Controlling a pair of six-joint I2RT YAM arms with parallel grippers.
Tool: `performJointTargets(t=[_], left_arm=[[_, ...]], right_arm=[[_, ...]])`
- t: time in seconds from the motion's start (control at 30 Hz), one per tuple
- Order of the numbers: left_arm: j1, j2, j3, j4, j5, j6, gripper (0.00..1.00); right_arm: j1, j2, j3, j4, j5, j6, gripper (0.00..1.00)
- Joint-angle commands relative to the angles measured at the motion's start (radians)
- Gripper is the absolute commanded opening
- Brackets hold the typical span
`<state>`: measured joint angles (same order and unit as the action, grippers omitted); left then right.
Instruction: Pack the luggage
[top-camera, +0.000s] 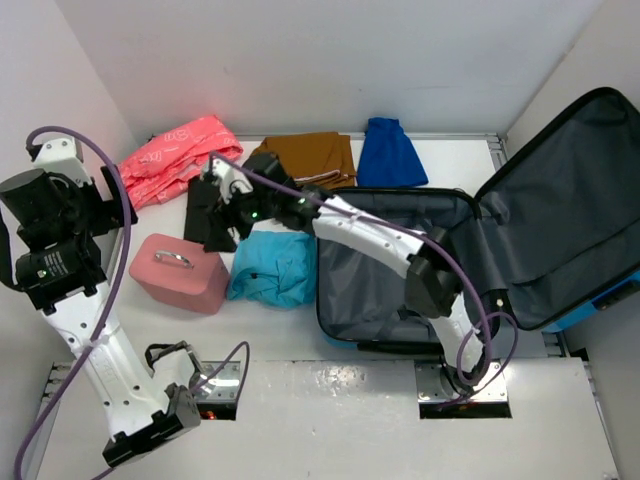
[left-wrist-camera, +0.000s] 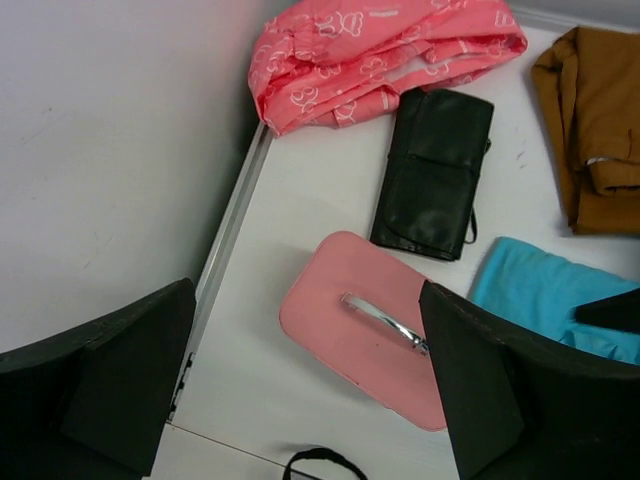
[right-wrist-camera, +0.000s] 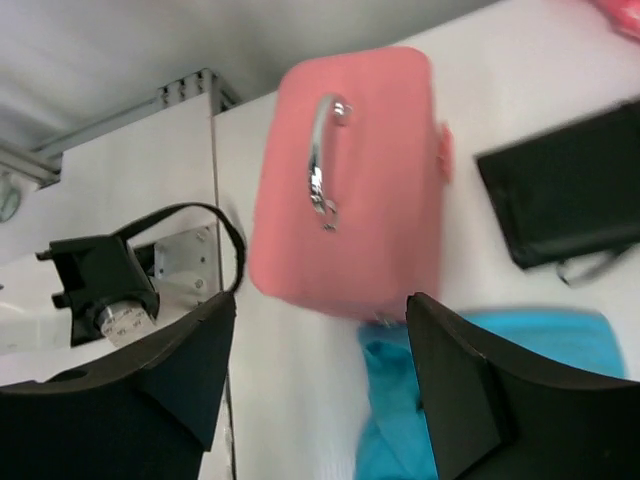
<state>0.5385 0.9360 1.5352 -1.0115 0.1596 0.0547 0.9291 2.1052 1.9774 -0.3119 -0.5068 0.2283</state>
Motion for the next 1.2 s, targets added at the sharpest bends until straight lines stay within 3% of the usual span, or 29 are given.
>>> performJointTargets(t=[0.0,0.2,0.7,0.83,0.93,1.0,1.03,1.17], left_arm=[[0.012,0.02,0.071,-0.07,-0.034,-0.084,1.0],[0.012,0.063,0.083,-0.101,-0.034,-0.157,1.0],[0.012,0.145,0.174,-0.101,-0.068,-0.148,1.0],[0.012,0.146,0.194,-0.101,-0.089,-0.13,1.0],[0.012,0.146,0.194,-0.101,-0.109,-0.13,1.0],[0.012,0.155,0.194,-0.101,-0.109,-0.121,1.0],[0.012,0.155,0.181,-0.089,-0.118,-0.121,1.0],[0.012,0.155,0.14,-0.065,-0.118,-0.121,1.0]], right_arm=[[0.034,0.009,-0.04,0.331,-0.047,0.057,0.71],[0.122,0.058,-0.11,0.49,-0.01,0.019,0.87],[0.189,0.271,0.097,0.481,0.246,-0.064,0.93],[0.192,0.298,0.112,0.476,0.248,-0.058,0.84],[0.192,0.314,0.11,0.459,0.24,-0.061,0.71],[0.194,0.317,0.109,0.451,0.225,-0.064,0.56],[0.191,0.308,0.095,0.454,0.222,-0.067,0.41],[0.18,0.26,0.058,0.465,0.203,-0.054,0.13]])
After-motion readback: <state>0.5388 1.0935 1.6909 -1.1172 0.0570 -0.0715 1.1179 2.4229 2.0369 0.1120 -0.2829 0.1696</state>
